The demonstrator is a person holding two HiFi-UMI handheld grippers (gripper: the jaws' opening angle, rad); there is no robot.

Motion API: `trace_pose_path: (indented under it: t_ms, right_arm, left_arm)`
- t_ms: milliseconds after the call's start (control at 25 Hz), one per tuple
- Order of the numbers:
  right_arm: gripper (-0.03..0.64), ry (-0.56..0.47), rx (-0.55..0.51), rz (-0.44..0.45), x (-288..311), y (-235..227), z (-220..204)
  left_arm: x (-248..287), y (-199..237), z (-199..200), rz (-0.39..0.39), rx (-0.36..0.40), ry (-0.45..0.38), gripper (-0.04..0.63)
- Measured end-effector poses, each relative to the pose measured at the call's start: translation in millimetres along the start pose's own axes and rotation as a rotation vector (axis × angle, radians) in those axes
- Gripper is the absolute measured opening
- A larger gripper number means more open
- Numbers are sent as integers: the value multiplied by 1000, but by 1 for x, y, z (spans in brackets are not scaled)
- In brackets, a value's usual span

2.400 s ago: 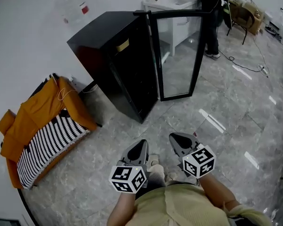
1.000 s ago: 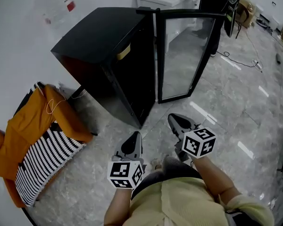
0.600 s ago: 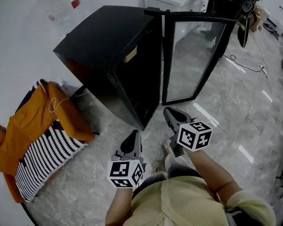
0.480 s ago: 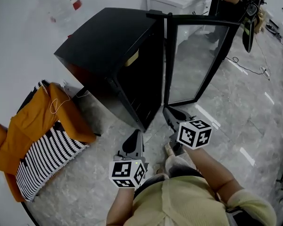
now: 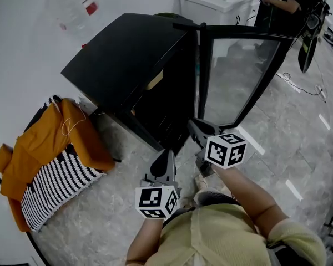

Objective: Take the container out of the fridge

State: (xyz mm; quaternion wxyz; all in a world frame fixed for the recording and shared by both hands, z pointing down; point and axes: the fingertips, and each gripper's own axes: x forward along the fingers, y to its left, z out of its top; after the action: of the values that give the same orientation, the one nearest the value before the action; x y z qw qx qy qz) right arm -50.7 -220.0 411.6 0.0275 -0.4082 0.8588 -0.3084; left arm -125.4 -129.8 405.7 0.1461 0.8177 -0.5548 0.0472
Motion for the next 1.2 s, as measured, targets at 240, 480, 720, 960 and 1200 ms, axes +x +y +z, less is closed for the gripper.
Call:
trace_pose_path:
  t_ms: [240, 480, 720, 960, 1200]
  right_arm:
    - [31, 18, 39, 44, 20, -15, 5]
    - [31, 34, 45, 110, 41, -20, 11]
    - [31, 54, 44, 164, 65, -27, 17]
    - [31, 49, 93, 197, 87, -32, 24]
    - [32, 44, 143, 248, 106, -30, 35]
  left_arm:
    - [31, 0, 6, 51, -15, -37, 25]
    - [55, 1, 13, 94, 19, -55, 26]
    - [75, 7, 13, 134, 41, -37, 26]
    - [88, 16, 14, 174, 54, -41, 26]
    - [98, 19, 21, 202, 73, -52, 26]
